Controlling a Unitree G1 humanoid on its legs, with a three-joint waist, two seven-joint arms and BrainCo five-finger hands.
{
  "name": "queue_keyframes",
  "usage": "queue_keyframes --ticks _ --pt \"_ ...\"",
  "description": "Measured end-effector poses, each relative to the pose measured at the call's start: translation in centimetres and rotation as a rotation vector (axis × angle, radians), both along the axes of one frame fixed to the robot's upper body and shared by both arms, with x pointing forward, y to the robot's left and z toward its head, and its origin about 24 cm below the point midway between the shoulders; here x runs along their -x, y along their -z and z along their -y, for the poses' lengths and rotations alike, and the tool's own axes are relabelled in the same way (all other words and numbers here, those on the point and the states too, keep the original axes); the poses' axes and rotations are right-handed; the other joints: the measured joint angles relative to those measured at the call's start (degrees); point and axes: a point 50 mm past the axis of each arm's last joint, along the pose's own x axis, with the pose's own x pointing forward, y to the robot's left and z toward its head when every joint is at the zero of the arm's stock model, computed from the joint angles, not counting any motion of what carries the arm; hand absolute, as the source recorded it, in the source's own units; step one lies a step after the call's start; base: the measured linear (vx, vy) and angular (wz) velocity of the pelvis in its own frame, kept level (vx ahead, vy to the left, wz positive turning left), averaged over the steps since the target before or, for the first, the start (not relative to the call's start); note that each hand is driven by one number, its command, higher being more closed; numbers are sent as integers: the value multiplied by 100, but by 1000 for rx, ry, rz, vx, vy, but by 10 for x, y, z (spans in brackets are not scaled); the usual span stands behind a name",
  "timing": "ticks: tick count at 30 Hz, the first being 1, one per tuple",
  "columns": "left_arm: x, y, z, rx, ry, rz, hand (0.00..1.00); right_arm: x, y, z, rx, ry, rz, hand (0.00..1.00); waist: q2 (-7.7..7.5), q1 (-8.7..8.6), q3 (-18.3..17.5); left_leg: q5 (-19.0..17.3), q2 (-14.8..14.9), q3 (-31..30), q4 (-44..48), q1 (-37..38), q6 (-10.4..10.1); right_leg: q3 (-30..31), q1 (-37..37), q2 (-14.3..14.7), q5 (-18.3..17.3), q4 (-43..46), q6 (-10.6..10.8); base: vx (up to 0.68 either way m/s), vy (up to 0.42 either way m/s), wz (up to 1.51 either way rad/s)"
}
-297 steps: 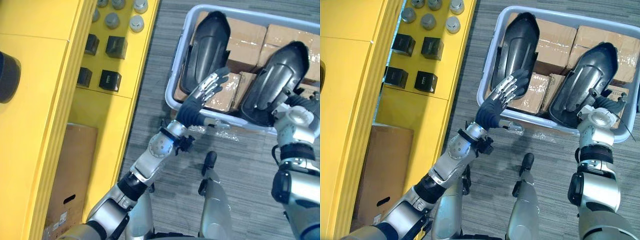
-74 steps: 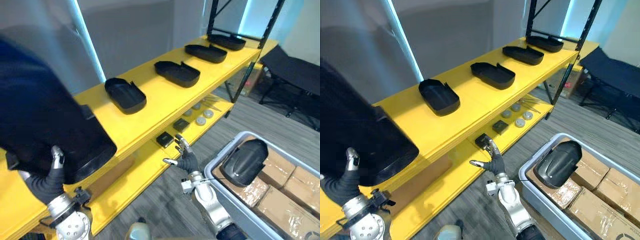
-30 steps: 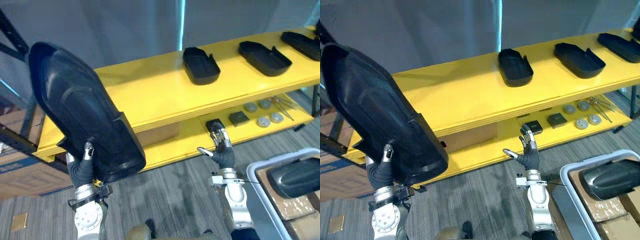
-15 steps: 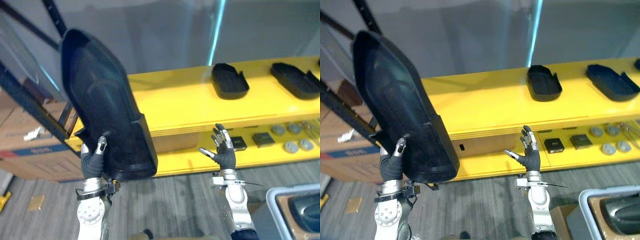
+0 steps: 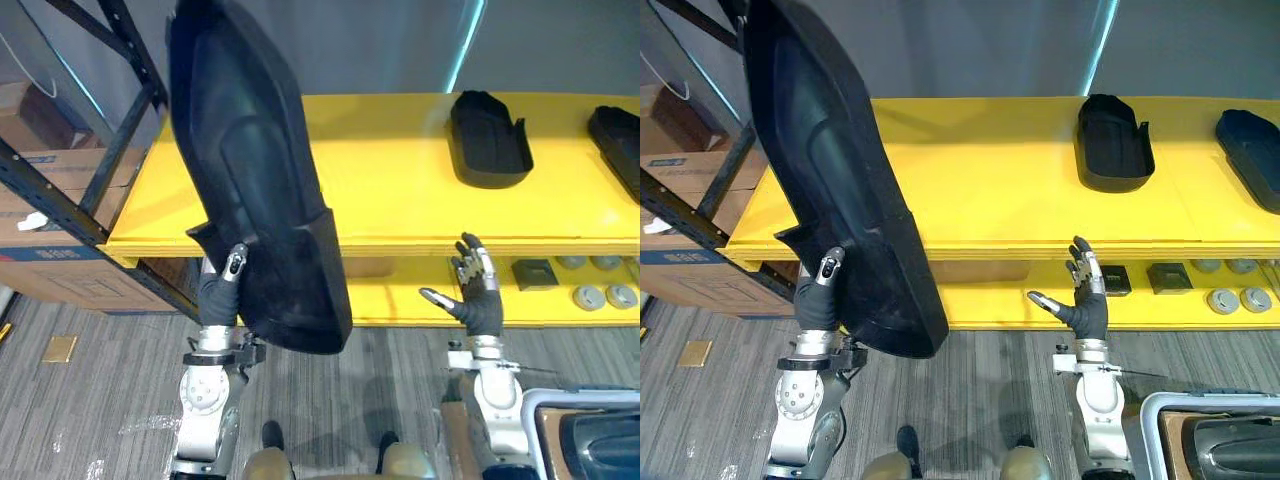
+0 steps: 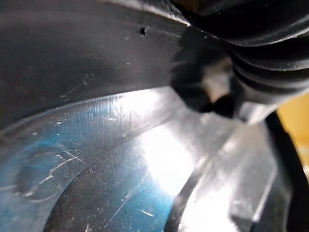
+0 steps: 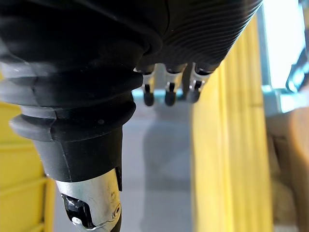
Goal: Walk over and take plastic housings, then place them on the shelf
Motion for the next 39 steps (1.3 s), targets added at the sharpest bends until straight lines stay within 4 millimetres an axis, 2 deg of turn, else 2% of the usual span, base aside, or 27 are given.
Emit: queue_keyframes --ticks 2,3,4,5,7,8,9,11,12,13,14,15,16,18,20,21,22,24,25,26,27,28,29,32,36,39 --pt "-1 1 -1 12 -22 -20 100 3 2 -4 -16 -12 -8 0 -2 -29 0 -139 45 79 219 -29 67 87 25 -6 -6 -22 0 41 5 -27" --pt "-1 5 -3 27 -46 -51 100 3 1 -5 -12 -27 -6 0 3 -20 46 -360 138 157 742 -131 170 164 90 8 -45 -19 -9 22 -22 -37" --pt "-1 9 -6 36 -67 -73 100 2 1 -5 -13 -44 -8 0 -18 -26 117 -521 208 168 1253 -225 315 185 212 4 -136 -12 -30 -5 -64 -37" --pt "-1 16 -9 45 -96 -107 100 3 3 -5 -13 -66 -16 0 3 -38 235 -682 363 117 2079 -395 567 208 379 48 -238 22 -123 -39 -72 -24" --pt "3 27 -17 61 -147 -159 100 5 4 -5 -15 -85 -24 0 82 -38 311 -693 531 -174 2980 -630 578 341 554 159 -380 75 -231 -72 -85 -27" --pt "8 33 -19 80 -169 -183 100 6 5 -4 -21 -86 -26 0 121 -51 313 -839 570 -380 3235 -826 485 443 577 204 -414 79 -281 -29 -33 -33" --pt "10 35 -19 84 -174 -191 100 6 5 -2 -26 -81 -24 0 151 -43 297 -930 490 -436 3090 -825 436 502 566 194 -423 85 -297 38 58 -32" --pt "12 36 -21 70 -185 -195 100 5 2 2 -51 -79 0 0 196 -31 280 -963 0 -611 2136 -832 434 663 545 66 -454 101 -249 58 126 -35" --pt "12 36 -21 68 -187 -192 100 4 1 1 -52 -80 5 0 228 -27 276 -945 -77 -649 1833 -826 419 717 534 66 -471 115 -222 79 180 -60" --pt "12 35 -23 64 -194 -186 100 2 0 -1 -49 -86 15 0 255 72 280 -654 -173 -725 1584 -711 283 922 495 52 -538 195 -130 125 210 -76" --pt "13 34 -26 55 -207 -181 100 1 2 -5 -56 -97 16 0 188 108 250 -684 -280 -579 1588 -531 314 1083 523 -60 -587 187 -111 142 195 -72" --pt "13 33 -28 53 -216 -173 100 0 2 -8 -53 -105 18 0 142 99 224 -782 -320 -544 1685 -559 353 1083 524 -88 -593 164 -102 164 159 -42" --pt "10 29 -30 40 -233 -150 100 -1 -1 -12 -47 -110 35 0 91 55 198 -1028 -334 -506 2052 -734 452 1101 512 -144 -608 126 -62 133 119 -15" --pt "6 23 -30 23 -239 -122 100 -2 -1 -14 -61 -101 37 0 25 71 159 -1372 -334 -396 2394 -834 512 1213 424 -188 -614 309 -59 193 186 -28" --pt "6 23 -30 17 -232 -122 100 -2 -1 -18 -88 -84 43 0 -7 58 141 -1438 -357 -310 2342 -674 561 1191 109 -263 -542 1050 50 205 154 -23" --pt "6 23 -29 8 -226 -123 100 -2 -1 -20 -106 -65 41 0 -8 31 145 -1446 -322 -301 2191 -434 592 1180 -92 -317 -537 1606 10 226 88 -2" --pt "6 23 -27 -11 -219 -122 100 -3 -1 -22 -86 -65 43 0 -6 25 113 -1420 -283 -301 2015 -199 607 999 -105 -345 -648 1611 -133 230 61 -3" --pt "6 17 -29 -42 -224 -99 100 -9 -11 -28 -49 -87 97 0 0 70 -29 -1384 -95 -197 1848 -131 545 737 -522 -345 -663 1275 -172 260 -56 -14" --pt "7 15 -30 -47 -228 -90 100 -12 -15 -31 -48 -94 119 0 -71 79 -71 -1365 -65 -177 1818 -134 511 725 -611 -331 -551 1017 -185 229 -106 -13" --pt "7 13 -31 -55 -236 -84 100 -14 -19 -34 -39 -96 146 0 -140 96 -107 -1341 -72 -177 1784 -143 457 716 -682 -299 7 510 -221 167 -122 -4" --pt "6 12 -32 -67 -243 -87 100 -14 -24 -35 -26 -98 171 0 -310 119 -194 -1357 -126 -205 1775 -134 376 752 -773 -314 717 219 -26 208 -180 2" --pt "5 15 -31 -67 -254 -112 100 -14 -27 -34 7 -90 192 0 -196 117 -244 -1366 4 -251 1738 -128 264 706 -627 -189 662 80 51 247 -218 -1" --pt "5 17 -28 -67 -266 -128 100 -12 -34 -31 42 -87 221 0 -66 130 -249 -1335 119 -259 1657 -112 210 575 -518 -102 687 -156 22 197 -166 2" --pt "2 19 -24 -77 -268 -166 100 -8 -52 -20 107 -90 299 0 125 61 -248 -1240 287 -332 1384 145 57 427 -188 109 704 -447 0 146 -120 5" --pt "-1 12 -23 -83 -282 -155 100 -7 -79 -10 87 -98 416 0 147 69 -257 -1224 241 -337 1284 289 26 424 -67 114 706 -509 0 14 -6 1" --pt "-6 4 -29 -92 -342 -138 100 -5 -88 -21 32 -172 466 0 141 91 -259 -1224 114 -326 1144 319 26 429 -31 22 826 -701 72 -68 70 -1"
